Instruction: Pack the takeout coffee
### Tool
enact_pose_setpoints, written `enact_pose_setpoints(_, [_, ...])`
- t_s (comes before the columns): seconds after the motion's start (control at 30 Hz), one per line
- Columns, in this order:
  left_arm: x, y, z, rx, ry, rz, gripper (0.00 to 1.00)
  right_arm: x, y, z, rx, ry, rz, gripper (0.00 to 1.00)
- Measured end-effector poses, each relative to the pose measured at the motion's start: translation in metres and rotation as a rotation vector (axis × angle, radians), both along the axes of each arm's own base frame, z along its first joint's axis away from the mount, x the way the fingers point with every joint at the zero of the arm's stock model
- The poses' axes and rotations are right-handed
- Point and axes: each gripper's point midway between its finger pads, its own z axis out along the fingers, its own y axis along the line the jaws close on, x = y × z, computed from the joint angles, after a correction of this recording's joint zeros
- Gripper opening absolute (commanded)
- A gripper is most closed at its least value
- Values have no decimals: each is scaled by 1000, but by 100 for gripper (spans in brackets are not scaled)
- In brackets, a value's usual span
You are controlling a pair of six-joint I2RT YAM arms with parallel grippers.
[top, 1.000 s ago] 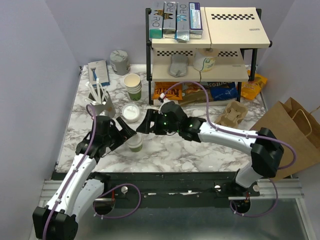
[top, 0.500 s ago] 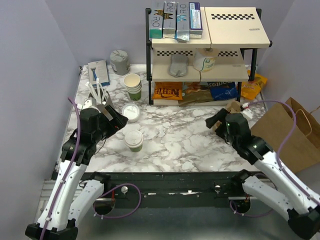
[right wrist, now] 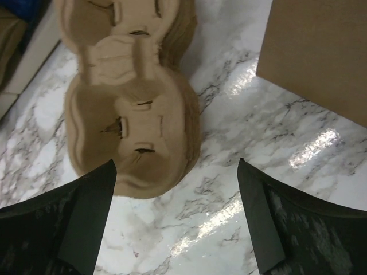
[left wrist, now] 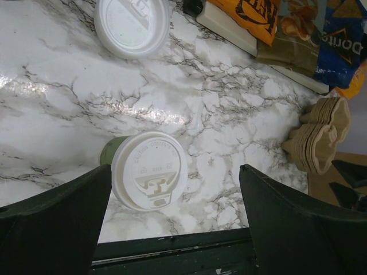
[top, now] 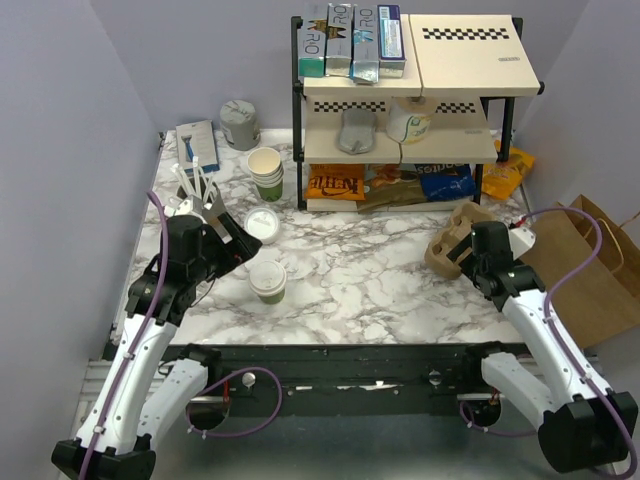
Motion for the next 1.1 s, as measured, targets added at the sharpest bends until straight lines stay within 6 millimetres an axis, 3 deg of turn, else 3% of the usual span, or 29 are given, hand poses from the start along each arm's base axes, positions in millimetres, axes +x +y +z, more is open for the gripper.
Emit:
enact_pose_setpoints(0.23, [-2, 0, 3, 3, -17, -10, 99, 8, -7, -11, -16, 33, -7, 77])
enact_pose_setpoints(0.37, [-3, 1, 2, 12, -13, -15, 99, 21, -4, -19, -19, 55, 18, 76])
enact_pose_setpoints(0.5, [-9, 4, 4, 29, -12, -13, 99, 21, -2, -37, -25, 133, 26, 75])
enact_pose_setpoints(0.63, [-15, 10, 15, 36, -46, 3, 99, 18, -5, -41, -33, 142, 18, 58])
enact_pose_setpoints(0.67, [-16, 11, 19, 35, -59, 7, 99, 18, -4, -41, -33, 141, 19, 48])
enact_pose_setpoints(0.7, [-17, 11, 22, 33, -69, 8, 99, 19, -4, -41, -32, 139, 21, 44])
enact_pose_setpoints(0.87, [-17, 12, 26, 32, -78, 10, 99, 24, 5, -41, -4, 129, 71, 33])
enact_pose_setpoints(1.1, [-19, 9, 26, 28, -75, -8, 99, 21, 30, -40, 42, 127, 205, 29])
